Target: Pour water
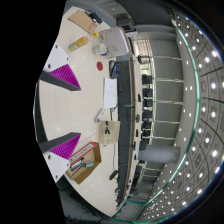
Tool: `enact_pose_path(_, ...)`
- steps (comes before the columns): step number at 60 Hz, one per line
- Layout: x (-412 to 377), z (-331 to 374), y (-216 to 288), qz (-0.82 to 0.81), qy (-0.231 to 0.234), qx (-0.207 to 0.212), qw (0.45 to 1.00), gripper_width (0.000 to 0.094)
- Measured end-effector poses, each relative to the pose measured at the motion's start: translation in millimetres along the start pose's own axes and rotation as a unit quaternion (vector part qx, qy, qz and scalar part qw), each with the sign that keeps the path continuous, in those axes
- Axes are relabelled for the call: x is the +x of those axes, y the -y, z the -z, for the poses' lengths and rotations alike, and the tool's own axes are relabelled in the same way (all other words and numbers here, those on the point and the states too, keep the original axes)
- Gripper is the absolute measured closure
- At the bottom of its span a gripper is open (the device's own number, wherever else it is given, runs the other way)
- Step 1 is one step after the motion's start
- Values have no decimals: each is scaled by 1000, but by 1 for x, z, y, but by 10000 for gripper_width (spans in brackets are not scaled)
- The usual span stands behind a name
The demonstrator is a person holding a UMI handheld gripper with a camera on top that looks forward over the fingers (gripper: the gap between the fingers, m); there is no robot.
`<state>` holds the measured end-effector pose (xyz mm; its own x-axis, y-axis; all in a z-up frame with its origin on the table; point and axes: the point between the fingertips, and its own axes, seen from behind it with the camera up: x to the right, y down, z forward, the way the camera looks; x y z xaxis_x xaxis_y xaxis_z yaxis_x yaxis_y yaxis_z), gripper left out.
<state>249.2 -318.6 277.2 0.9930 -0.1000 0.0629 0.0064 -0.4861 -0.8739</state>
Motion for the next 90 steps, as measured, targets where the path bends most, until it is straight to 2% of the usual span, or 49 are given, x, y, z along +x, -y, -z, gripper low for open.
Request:
enact_pose_path(13,-64,-20,-27,11,30,-28,999,79)
enact_pose_path(31,-232,-44,-82,26,96,-47,994,76)
enact_pose_path(46,-376,-98,-107,9,122,-22,992,76)
enact_pose_path(60,-420,-178,-94,-6,100,38,994,87)
enact_pose_path(64,-425,-197,-93,-7,96,49,994,135)
enact_pose_path(68,-430,-213,-97,1,91,55,994,229)
enact_pose_path(73,-434,-220,-96,12,89,69,994,413)
enact_pose_path(81,-434,-226,-91,21,75,74,994,480)
enact_pose_path(87,-424,-228,-81,52,48,71,995,543)
enact_pose_path(90,-420,-225,-69,65,39,75,994,543)
